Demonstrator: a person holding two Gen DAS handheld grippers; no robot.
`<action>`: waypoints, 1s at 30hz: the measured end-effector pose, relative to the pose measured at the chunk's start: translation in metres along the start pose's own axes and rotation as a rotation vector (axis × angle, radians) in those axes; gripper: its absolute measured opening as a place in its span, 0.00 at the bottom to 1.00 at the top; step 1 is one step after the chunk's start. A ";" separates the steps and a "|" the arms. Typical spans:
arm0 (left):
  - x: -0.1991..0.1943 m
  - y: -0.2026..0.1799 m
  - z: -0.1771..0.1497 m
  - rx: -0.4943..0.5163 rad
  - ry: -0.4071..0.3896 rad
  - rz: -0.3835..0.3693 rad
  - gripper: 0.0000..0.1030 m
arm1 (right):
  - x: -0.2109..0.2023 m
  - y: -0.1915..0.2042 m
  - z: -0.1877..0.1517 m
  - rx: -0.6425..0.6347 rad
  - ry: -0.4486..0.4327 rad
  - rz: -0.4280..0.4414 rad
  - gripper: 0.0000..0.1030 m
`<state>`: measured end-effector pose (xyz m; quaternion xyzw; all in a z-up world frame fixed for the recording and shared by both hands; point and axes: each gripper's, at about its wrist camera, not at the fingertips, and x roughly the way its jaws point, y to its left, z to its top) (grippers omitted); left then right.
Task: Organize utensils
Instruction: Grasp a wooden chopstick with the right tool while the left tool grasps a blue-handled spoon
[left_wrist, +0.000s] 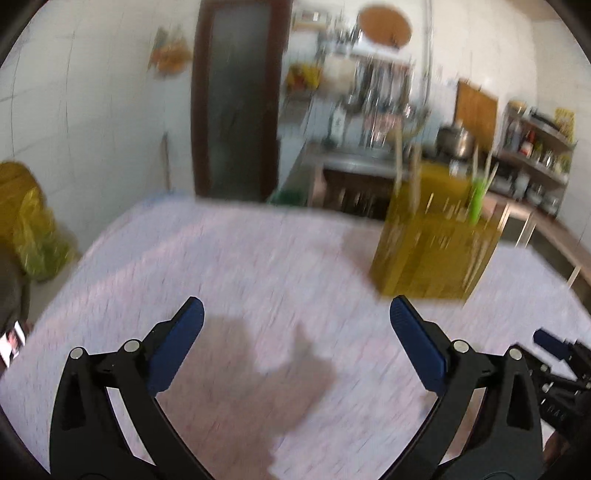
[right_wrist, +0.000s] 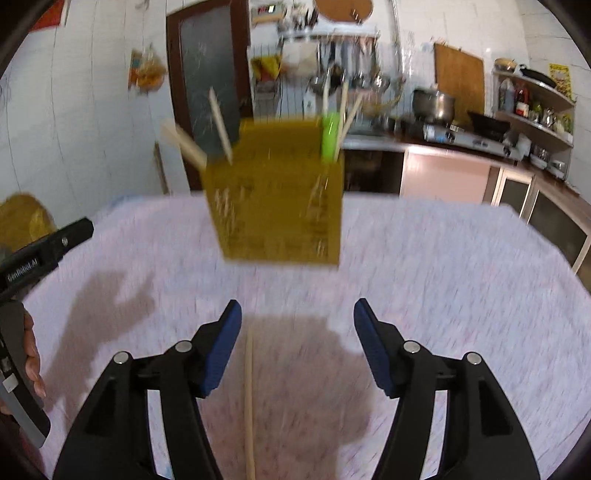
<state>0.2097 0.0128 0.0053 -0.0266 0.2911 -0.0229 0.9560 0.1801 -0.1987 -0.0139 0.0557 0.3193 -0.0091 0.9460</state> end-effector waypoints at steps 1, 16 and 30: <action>0.004 0.003 -0.008 -0.003 0.025 0.006 0.95 | 0.006 0.003 -0.006 -0.008 0.026 0.000 0.61; 0.064 0.026 -0.049 -0.041 0.307 0.012 0.95 | 0.051 0.034 -0.011 -0.105 0.216 -0.022 0.52; 0.070 0.017 -0.051 0.015 0.342 0.065 0.95 | 0.037 0.007 -0.014 -0.051 0.209 0.034 0.06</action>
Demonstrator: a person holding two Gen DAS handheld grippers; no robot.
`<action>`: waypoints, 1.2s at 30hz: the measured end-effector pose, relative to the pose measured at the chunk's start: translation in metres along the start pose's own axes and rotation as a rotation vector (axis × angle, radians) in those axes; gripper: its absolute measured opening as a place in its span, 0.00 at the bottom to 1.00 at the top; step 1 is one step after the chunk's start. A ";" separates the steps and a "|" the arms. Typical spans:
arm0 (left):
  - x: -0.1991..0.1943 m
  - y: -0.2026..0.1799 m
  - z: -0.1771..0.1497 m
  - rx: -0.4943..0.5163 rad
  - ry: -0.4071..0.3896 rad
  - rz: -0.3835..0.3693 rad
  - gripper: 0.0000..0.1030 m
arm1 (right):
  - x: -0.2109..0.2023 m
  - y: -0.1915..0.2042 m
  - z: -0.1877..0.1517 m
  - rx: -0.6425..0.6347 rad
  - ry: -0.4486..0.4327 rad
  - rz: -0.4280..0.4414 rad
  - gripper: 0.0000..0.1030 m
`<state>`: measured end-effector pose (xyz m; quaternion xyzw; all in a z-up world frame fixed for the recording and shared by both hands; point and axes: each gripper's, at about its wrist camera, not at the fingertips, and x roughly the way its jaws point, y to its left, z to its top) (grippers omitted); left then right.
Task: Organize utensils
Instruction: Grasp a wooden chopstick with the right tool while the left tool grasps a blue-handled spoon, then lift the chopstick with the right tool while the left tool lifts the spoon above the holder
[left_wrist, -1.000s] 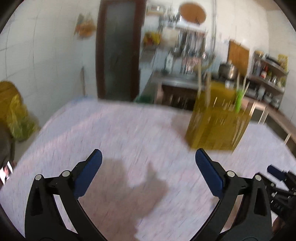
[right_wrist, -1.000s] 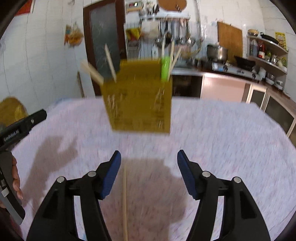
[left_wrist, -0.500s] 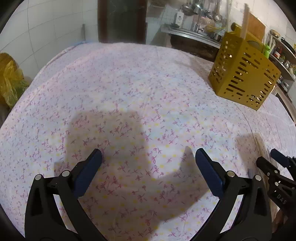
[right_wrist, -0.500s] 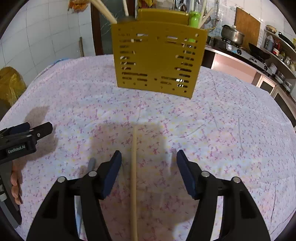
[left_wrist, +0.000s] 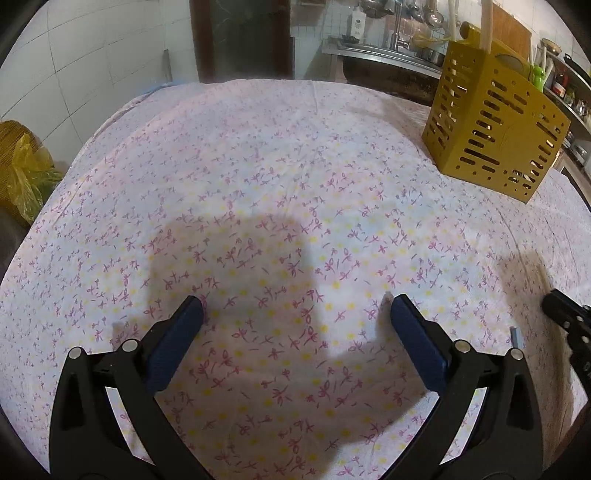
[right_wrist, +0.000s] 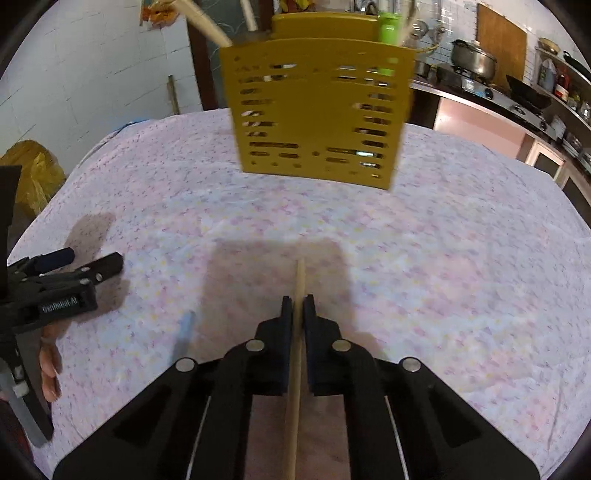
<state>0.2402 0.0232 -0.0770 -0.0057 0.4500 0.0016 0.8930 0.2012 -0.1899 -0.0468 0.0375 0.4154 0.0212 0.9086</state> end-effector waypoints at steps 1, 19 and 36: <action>-0.001 -0.001 0.000 0.002 -0.002 0.002 0.95 | -0.003 -0.006 -0.002 0.012 -0.001 -0.004 0.06; -0.043 -0.086 -0.029 0.021 0.007 -0.130 0.95 | -0.023 -0.073 -0.029 0.173 -0.040 -0.028 0.06; -0.042 -0.134 -0.040 0.194 0.005 -0.117 0.28 | -0.021 -0.077 -0.032 0.163 -0.019 -0.039 0.07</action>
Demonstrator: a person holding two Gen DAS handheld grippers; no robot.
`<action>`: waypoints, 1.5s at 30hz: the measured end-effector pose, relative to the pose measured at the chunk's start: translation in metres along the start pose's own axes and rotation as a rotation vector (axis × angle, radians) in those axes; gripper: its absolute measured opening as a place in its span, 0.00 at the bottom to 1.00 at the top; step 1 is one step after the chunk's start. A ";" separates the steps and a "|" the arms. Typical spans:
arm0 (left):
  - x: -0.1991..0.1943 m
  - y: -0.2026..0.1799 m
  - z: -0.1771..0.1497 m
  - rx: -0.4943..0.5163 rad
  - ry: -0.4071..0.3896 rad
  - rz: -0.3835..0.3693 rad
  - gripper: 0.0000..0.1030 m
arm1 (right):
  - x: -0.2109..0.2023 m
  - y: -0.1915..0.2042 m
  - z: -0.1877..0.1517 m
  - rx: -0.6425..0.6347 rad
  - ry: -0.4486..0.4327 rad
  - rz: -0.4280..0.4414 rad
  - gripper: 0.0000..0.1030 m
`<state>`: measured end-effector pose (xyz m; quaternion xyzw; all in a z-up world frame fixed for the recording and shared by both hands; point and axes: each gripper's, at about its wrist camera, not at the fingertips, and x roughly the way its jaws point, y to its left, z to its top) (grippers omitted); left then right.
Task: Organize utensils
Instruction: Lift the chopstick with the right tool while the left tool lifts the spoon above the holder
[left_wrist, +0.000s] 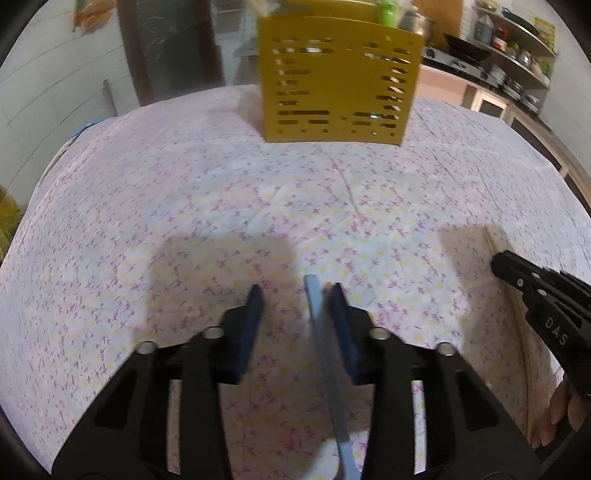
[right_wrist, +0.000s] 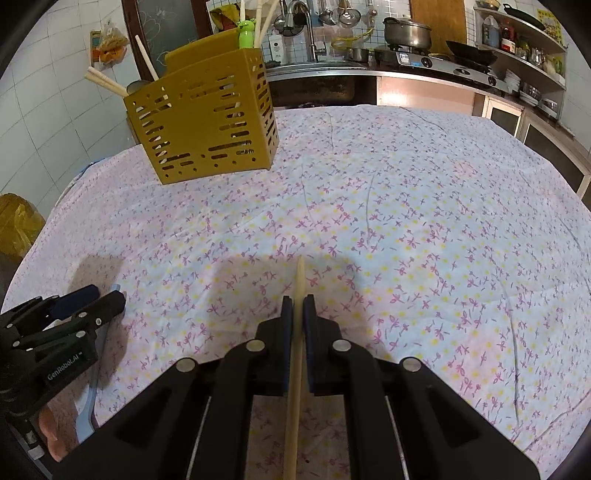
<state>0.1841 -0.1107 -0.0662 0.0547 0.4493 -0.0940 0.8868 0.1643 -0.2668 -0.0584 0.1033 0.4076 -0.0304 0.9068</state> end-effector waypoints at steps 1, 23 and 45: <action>0.001 0.000 0.001 0.004 0.000 0.000 0.23 | 0.000 0.000 0.000 -0.001 0.000 -0.001 0.07; -0.084 0.038 0.010 -0.028 -0.317 0.004 0.08 | -0.102 0.022 0.006 0.046 -0.398 0.064 0.06; -0.168 0.060 0.054 -0.058 -0.641 -0.070 0.03 | -0.171 0.053 0.047 -0.007 -0.845 0.061 0.06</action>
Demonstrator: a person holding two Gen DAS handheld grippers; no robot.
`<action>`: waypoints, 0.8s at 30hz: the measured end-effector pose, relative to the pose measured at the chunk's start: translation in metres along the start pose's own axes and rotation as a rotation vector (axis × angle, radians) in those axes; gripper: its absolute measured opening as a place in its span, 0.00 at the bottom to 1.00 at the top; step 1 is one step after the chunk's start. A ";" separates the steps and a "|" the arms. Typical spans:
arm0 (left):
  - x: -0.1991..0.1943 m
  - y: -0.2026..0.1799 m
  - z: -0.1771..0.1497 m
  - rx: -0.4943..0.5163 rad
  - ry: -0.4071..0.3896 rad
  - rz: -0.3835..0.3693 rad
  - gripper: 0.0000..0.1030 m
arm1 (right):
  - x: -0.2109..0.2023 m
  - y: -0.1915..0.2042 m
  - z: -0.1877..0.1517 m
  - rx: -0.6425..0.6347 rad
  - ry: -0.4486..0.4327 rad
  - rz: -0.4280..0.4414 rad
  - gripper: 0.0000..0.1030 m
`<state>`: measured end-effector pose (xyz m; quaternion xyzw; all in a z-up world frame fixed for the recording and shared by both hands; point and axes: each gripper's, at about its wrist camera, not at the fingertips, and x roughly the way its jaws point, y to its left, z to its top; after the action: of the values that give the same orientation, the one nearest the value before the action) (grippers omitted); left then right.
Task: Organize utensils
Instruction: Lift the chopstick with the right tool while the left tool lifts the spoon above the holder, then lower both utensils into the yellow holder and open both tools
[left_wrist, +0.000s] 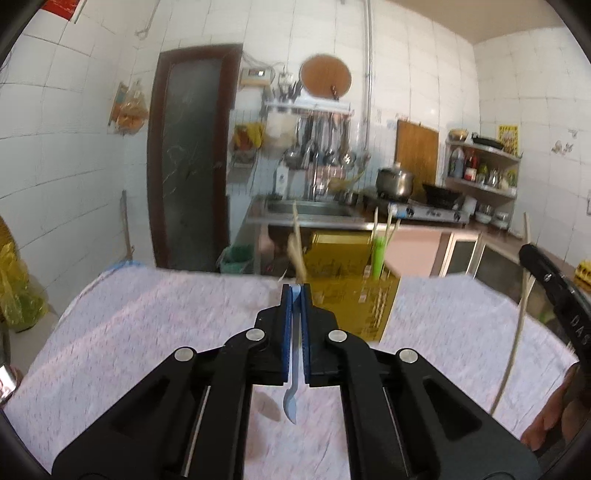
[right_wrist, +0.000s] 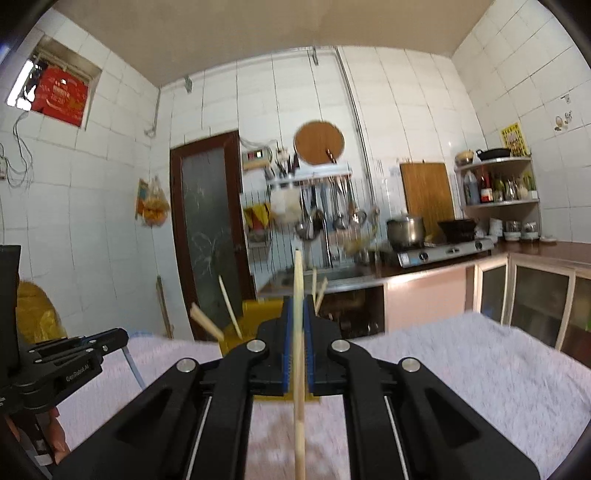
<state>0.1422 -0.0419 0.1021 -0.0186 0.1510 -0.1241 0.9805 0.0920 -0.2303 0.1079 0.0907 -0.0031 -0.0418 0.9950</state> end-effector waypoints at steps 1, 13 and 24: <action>0.002 -0.002 0.008 0.000 -0.017 -0.005 0.03 | 0.007 0.000 0.008 0.006 -0.017 0.004 0.06; 0.053 -0.020 0.115 -0.022 -0.222 -0.054 0.03 | 0.094 -0.009 0.077 0.070 -0.204 0.068 0.06; 0.149 -0.039 0.098 0.029 -0.205 -0.060 0.03 | 0.179 -0.014 0.056 0.076 -0.251 0.085 0.06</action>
<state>0.3006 -0.1166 0.1550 -0.0217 0.0475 -0.1532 0.9868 0.2686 -0.2689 0.1599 0.1224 -0.1329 -0.0104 0.9835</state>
